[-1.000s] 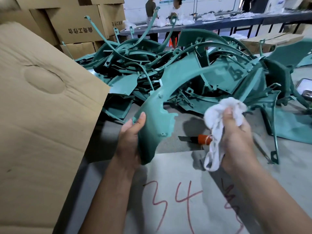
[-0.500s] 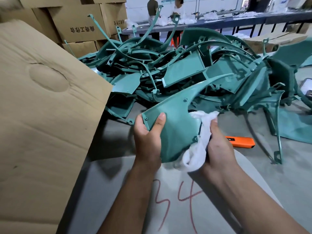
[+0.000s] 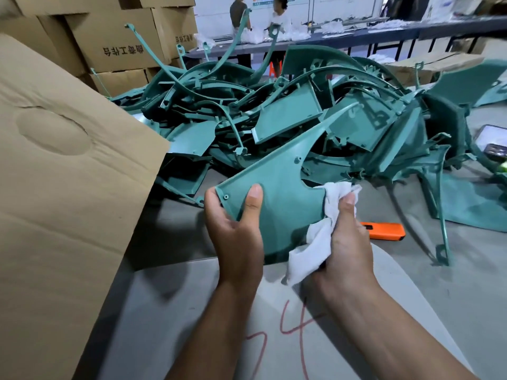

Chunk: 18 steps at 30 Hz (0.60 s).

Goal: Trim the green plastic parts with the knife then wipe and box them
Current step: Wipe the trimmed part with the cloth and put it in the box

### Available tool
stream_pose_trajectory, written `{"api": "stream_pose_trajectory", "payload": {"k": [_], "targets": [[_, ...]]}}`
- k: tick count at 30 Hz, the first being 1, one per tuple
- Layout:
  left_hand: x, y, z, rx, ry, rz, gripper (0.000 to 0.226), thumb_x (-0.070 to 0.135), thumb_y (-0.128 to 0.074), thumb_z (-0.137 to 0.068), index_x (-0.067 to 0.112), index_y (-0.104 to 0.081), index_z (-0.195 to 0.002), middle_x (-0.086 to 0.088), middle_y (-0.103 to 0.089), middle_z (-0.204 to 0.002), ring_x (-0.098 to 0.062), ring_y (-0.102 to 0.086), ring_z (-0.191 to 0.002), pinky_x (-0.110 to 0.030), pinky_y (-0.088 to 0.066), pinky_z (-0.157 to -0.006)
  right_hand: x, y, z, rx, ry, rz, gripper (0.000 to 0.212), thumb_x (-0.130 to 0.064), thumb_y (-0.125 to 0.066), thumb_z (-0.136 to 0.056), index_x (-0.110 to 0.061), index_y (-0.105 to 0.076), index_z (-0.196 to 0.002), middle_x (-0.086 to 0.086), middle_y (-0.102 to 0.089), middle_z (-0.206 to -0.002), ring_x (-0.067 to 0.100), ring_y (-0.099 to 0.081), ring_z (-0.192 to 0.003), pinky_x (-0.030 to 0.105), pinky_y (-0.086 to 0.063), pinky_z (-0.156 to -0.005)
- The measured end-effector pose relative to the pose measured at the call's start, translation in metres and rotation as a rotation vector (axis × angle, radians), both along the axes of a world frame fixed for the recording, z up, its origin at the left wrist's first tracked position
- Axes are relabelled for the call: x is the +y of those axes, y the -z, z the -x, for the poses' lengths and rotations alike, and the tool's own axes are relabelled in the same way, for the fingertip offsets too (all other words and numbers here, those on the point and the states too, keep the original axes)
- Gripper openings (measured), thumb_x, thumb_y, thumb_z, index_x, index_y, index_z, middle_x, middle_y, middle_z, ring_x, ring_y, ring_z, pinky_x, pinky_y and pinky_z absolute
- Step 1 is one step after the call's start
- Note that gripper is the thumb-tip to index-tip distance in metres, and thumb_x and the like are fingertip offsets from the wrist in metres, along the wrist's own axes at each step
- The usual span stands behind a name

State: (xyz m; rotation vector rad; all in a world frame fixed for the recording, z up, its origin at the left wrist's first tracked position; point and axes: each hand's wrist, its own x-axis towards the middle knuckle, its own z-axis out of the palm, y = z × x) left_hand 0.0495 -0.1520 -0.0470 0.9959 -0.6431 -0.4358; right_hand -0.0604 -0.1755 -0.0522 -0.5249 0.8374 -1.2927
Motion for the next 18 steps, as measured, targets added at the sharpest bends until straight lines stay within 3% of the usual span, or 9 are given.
{"api": "stream_pose_trajectory", "payload": {"k": [3,6,8,10,12,14,16,18], "targets": [[-0.002,-0.002,-0.009,0.127,-0.018,-0.019,0.016,0.034,-0.073,-0.087,0.045,-0.069,-0.099,0.012,-0.076,-0.104,-0.016,-0.074,-0.097,-0.042,-0.061,-0.082,-0.008,0.003,0.008,-0.13,-0.06,-0.062,0.039,-0.055,-0.052,-0.104,-0.02,-0.067,-0.095,0.002,-0.073,-0.078,0.014,-0.071,-0.056,0.027,-0.058,-0.048],[-0.003,-0.004,-0.019,0.171,-0.078,0.02,0.021,0.028,-0.072,-0.093,0.035,-0.065,-0.112,0.009,-0.075,-0.112,-0.014,-0.073,-0.103,-0.036,-0.061,-0.084,-0.006,-0.006,0.007,0.09,-0.121,0.059,0.049,-0.064,-0.054,-0.099,-0.02,-0.067,-0.082,0.002,-0.066,-0.059,0.016,-0.061,-0.043,0.023,-0.049,-0.041],[-0.004,-0.002,-0.018,0.16,-0.114,0.015,0.016,0.024,-0.068,-0.098,0.036,-0.063,-0.107,0.013,-0.076,-0.107,-0.01,-0.073,-0.099,-0.027,-0.06,-0.078,0.007,-0.012,0.0,0.185,-0.281,0.363,0.041,-0.058,-0.054,-0.099,-0.022,-0.075,-0.103,0.002,-0.08,-0.09,0.016,-0.077,-0.076,0.027,-0.061,-0.062],[-0.004,0.0,-0.014,0.151,-0.169,-0.006,0.015,0.022,-0.065,-0.1,0.035,-0.059,-0.105,0.013,-0.074,-0.103,-0.005,-0.073,-0.095,-0.02,-0.057,-0.074,0.012,-0.005,-0.003,0.361,-0.32,0.57,0.037,-0.051,-0.053,-0.103,-0.022,-0.071,-0.12,-0.006,-0.079,-0.111,0.01,-0.074,-0.106,0.024,-0.058,-0.086],[-0.004,0.001,-0.012,0.152,-0.214,-0.009,0.012,0.019,-0.064,-0.101,0.027,-0.058,-0.108,0.007,-0.072,-0.107,-0.004,-0.072,-0.092,-0.02,-0.056,-0.075,0.011,-0.002,-0.01,0.455,-0.231,0.632,0.025,-0.044,-0.053,-0.104,-0.029,-0.072,-0.1,-0.017,-0.074,-0.089,0.0,-0.068,-0.086,0.018,-0.052,-0.077],[-0.003,-0.002,-0.01,0.171,-0.237,-0.003,0.018,0.018,-0.063,-0.101,0.016,-0.057,-0.117,-0.001,-0.07,-0.112,-0.007,-0.072,-0.092,-0.021,-0.057,-0.074,0.013,-0.001,-0.015,0.475,-0.176,0.589,0.034,-0.041,-0.052,-0.106,-0.038,-0.067,-0.076,-0.022,-0.057,-0.065,-0.004,-0.05,-0.063,0.014,-0.042,-0.061],[-0.003,-0.005,-0.011,0.159,-0.241,0.002,0.019,0.018,-0.063,-0.101,0.015,-0.057,-0.119,-0.002,-0.071,-0.113,-0.009,-0.073,-0.093,-0.021,-0.058,-0.071,0.016,0.002,-0.018,0.448,-0.156,0.531,0.033,-0.043,-0.052,-0.107,-0.034,-0.072,-0.082,-0.013,-0.066,-0.069,0.0,-0.057,-0.069,0.024,-0.047,-0.065],[-0.002,-0.006,-0.015,0.158,-0.242,0.017,0.011,0.017,-0.063,-0.101,0.019,-0.059,-0.111,0.008,-0.075,-0.101,-0.006,-0.073,-0.088,-0.019,-0.057,-0.068,0.021,0.006,-0.02,0.41,-0.2,0.511,0.036,-0.05,-0.053,-0.103,-0.023,-0.073,-0.092,0.001,-0.075,-0.083,0.01,-0.067,-0.083,0.037,-0.054,-0.077]]}}
